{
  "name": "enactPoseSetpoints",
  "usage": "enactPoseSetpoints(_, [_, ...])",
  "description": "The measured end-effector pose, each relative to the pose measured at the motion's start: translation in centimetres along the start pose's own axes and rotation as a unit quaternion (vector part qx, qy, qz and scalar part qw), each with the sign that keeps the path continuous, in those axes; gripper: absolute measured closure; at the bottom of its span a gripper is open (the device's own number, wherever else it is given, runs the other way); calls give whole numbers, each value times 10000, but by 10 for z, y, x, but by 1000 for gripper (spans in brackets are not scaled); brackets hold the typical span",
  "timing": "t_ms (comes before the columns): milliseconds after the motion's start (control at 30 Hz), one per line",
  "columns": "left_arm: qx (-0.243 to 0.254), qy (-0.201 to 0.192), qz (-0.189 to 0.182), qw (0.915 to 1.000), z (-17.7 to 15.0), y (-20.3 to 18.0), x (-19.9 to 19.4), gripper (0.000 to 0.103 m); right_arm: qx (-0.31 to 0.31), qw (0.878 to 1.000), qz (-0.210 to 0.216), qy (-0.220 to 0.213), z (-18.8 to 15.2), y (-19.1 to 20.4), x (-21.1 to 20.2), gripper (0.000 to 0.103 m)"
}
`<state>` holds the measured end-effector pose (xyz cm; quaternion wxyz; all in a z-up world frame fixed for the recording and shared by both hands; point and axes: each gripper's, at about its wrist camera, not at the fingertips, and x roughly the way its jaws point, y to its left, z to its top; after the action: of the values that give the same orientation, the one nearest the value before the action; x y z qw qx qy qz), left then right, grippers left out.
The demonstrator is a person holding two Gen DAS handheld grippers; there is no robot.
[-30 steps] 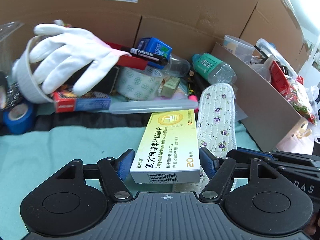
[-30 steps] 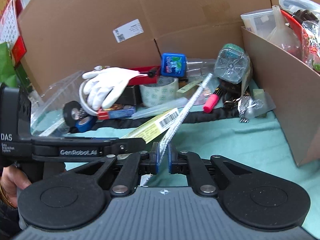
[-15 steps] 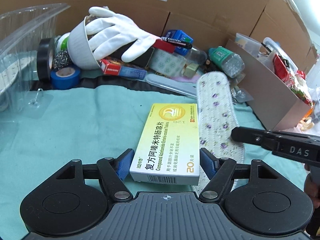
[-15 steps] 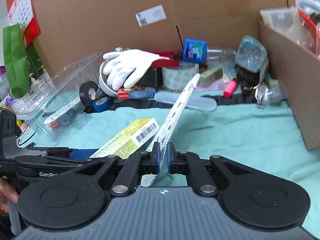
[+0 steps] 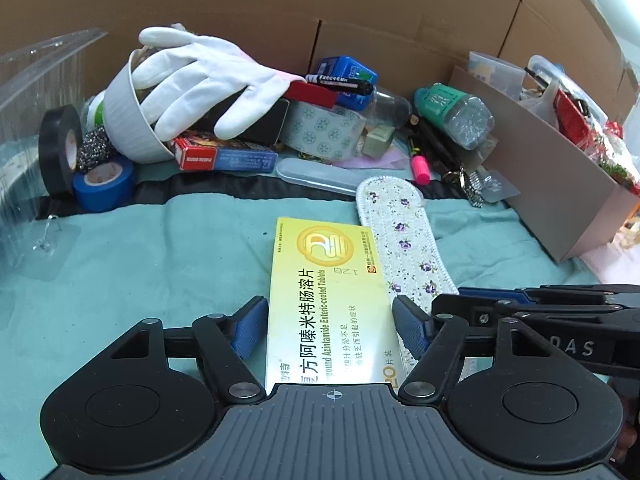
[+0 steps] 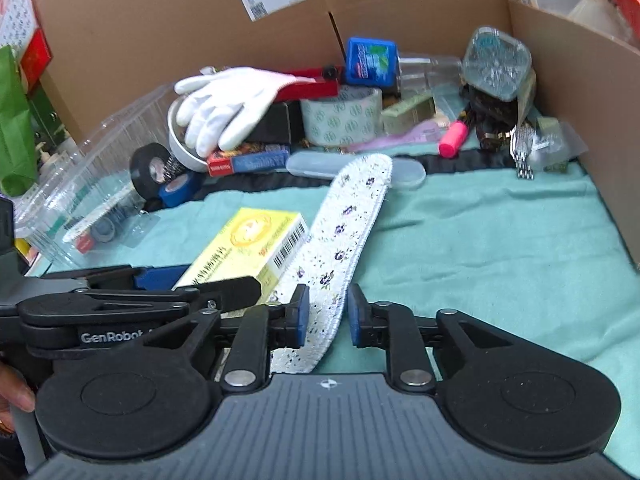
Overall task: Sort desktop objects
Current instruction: 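Lift the medicine box with the left gripper while the right gripper grasps the second insole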
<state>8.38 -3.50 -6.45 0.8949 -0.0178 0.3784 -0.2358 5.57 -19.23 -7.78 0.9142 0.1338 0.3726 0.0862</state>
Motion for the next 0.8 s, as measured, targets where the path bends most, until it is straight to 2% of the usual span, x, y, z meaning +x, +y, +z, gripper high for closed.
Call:
enactPoseSetpoints(67, [10,-17,35,10000,0,-2,0,23,29,10000,15,-28,-2,-1,3,73])
enactPoseSetpoints(200, [-115,-69,68,9999,0,0,2,22,168,9998,-7,-68,0,-4,4,75])
enactPoseSetpoints(267, [-116,-57,65,9999,2,0,3,24,235,9997,-9,-89,1,-5,5,75])
enactPoseSetpoints(300, [-55,-63,118,9999,2,-1,3,33,205,9997,-27,-93,1,-4,5,75])
enactPoseSetpoints(367, [-95,-55,111,9999,2,0,1,33,108,9999,-40,-84,-1,-2,3,88])
enactPoseSetpoints(467, [-219,-34,-29,9998,1,6,-3,33,151,9997,81,-172,-2,-2,-5,93])
enactPoseSetpoints(500, [-253,-30,-64,9997,1,8,-4,33,121,9997,95,-207,-2,-1,-7,94])
enactPoseSetpoints(567, [-258,-23,-121,9996,0,9,-3,22,34,9996,95,-259,0,3,-10,95])
enactPoseSetpoints(600, [-273,-34,-111,9996,0,8,-3,22,14,9995,105,-294,1,5,-11,95])
enactPoseSetpoints(667, [-218,-57,-75,9997,-1,6,-3,33,-8,9992,133,-382,4,9,-15,97])
enactPoseSetpoints(800, [-350,-54,-263,9990,0,11,-9,34,-142,9985,134,-507,7,17,-24,98])
